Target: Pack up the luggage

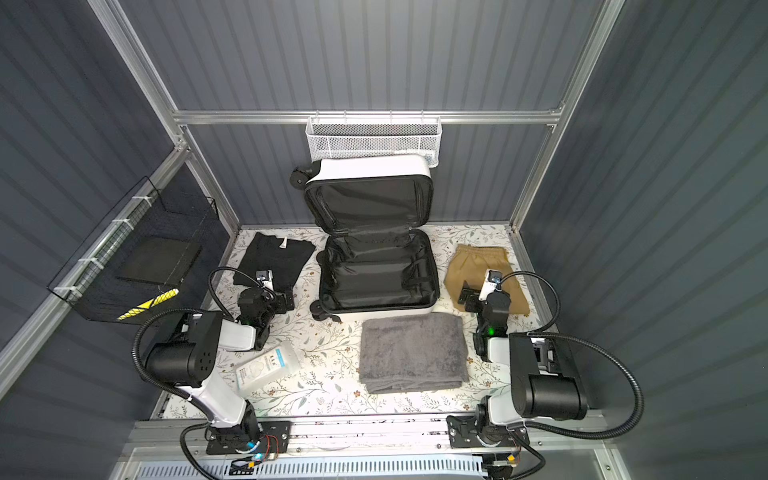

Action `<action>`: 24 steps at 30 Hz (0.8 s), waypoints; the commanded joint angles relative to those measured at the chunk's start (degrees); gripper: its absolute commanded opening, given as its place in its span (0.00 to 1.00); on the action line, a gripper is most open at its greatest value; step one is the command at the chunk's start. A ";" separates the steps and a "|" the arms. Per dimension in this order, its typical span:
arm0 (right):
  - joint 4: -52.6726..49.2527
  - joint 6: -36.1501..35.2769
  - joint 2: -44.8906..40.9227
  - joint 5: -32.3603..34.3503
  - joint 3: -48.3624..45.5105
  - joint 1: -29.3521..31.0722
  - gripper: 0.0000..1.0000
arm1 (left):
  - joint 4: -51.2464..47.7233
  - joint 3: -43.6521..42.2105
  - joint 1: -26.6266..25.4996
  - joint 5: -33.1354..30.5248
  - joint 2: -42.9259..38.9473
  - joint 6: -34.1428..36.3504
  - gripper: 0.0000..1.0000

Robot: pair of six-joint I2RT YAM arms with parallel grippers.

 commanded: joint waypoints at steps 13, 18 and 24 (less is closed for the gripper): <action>-0.09 -1.22 -0.49 -2.23 0.57 0.23 0.99 | 0.31 0.16 -0.39 0.10 0.34 1.08 1.00; -0.18 -1.22 -0.44 -2.20 0.61 0.23 0.99 | 0.17 0.29 -0.42 0.16 0.32 0.97 1.00; -0.18 -1.22 -0.49 -2.22 0.66 0.21 0.99 | 0.16 0.22 -0.42 0.24 0.32 0.96 1.00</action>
